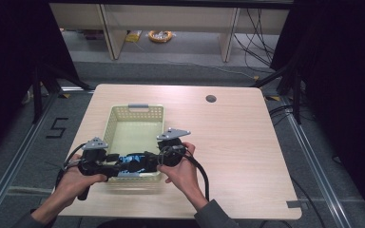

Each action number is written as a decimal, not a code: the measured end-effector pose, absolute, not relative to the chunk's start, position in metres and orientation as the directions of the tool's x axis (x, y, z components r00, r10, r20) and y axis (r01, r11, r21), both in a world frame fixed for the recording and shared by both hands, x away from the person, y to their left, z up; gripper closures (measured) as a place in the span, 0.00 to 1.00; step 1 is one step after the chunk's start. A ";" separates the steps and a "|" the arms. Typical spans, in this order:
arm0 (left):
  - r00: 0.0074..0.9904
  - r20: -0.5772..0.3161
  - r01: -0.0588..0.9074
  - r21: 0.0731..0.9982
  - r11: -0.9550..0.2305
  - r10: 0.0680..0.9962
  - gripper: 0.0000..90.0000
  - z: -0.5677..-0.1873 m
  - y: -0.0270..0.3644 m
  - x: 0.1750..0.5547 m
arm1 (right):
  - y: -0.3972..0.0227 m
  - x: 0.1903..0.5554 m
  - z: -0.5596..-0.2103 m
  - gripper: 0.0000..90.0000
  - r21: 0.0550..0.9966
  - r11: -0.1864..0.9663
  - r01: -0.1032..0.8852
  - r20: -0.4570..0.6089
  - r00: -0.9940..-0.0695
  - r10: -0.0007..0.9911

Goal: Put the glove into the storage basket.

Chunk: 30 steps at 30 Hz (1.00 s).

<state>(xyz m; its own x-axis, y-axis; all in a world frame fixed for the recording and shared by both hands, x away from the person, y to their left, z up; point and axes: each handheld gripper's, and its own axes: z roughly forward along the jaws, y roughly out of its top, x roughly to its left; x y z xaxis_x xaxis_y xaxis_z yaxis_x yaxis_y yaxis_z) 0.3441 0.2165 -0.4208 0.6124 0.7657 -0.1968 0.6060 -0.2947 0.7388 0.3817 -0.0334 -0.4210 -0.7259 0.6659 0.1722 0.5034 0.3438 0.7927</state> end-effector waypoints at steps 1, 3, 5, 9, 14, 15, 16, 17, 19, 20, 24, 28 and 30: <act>0.612 -0.197 0.606 0.739 -0.295 0.766 0.47 -0.421 0.216 0.344 | -0.033 0.382 -0.421 0.45 0.793 0.344 0.503 0.172 -0.726 0.666; 0.623 -0.200 0.594 0.750 -0.291 0.756 0.47 -0.418 0.212 0.338 | -0.043 0.379 -0.419 0.45 0.800 0.328 0.503 0.177 -0.719 0.672; 0.640 -0.202 0.578 0.762 -0.291 0.742 0.46 -0.415 0.207 0.332 | -0.046 0.377 -0.419 0.45 0.803 0.322 0.502 0.181 -0.720 0.670; 0.669 -0.226 0.553 0.788 -0.271 0.708 0.46 -0.410 0.193 0.318 | -0.062 0.373 -0.416 0.45 0.813 0.323 0.484 0.158 -0.718 0.678; 0.709 -0.236 0.526 0.805 -0.276 0.664 0.46 -0.410 0.172 0.295 | -0.083 0.365 -0.414 0.45 0.826 0.296 0.481 0.168 -0.710 0.684; 0.709 -0.236 0.526 0.805 -0.276 0.664 0.46 -0.410 0.172 0.295 | -0.083 0.365 -0.414 0.45 0.826 0.296 0.481 0.168 -0.710 0.684; 0.723 -0.237 0.520 0.805 -0.286 0.649 0.46 -0.410 0.169 0.292 | -0.091 0.362 -0.413 0.45 0.825 0.297 0.480 0.158 -0.701 0.695; 0.723 -0.232 0.511 0.813 -0.279 0.651 0.46 -0.412 0.165 0.288 | -0.091 0.362 -0.413 0.45 0.825 0.297 0.480 0.158 -0.701 0.695; 0.751 -0.231 0.495 0.817 -0.295 0.618 0.46 -0.415 0.159 0.282 | -0.102 0.359 -0.414 0.45 0.834 0.288 0.470 0.159 -0.705 0.692; 0.754 -0.252 0.506 0.812 -0.291 0.607 0.46 -0.420 0.153 0.276 | -0.105 0.358 -0.415 0.45 0.837 0.278 0.472 0.166 -0.703 0.692; 0.767 -0.238 0.493 0.814 -0.309 0.596 0.46 -0.435 0.142 0.264 | -0.116 0.353 -0.418 0.45 0.846 0.257 0.467 0.171 -0.695 0.698; 0.782 -0.230 0.489 0.803 -0.341 0.579 0.46 -0.454 0.135 0.259 | -0.126 0.347 -0.424 0.45 0.848 0.239 0.474 0.182 -0.682 0.708; 0.781 -0.238 0.496 0.798 -0.342 0.577 0.46 -0.463 0.132 0.258 | -0.132 0.345 -0.429 0.46 0.839 0.238 0.489 0.197 -0.681 0.706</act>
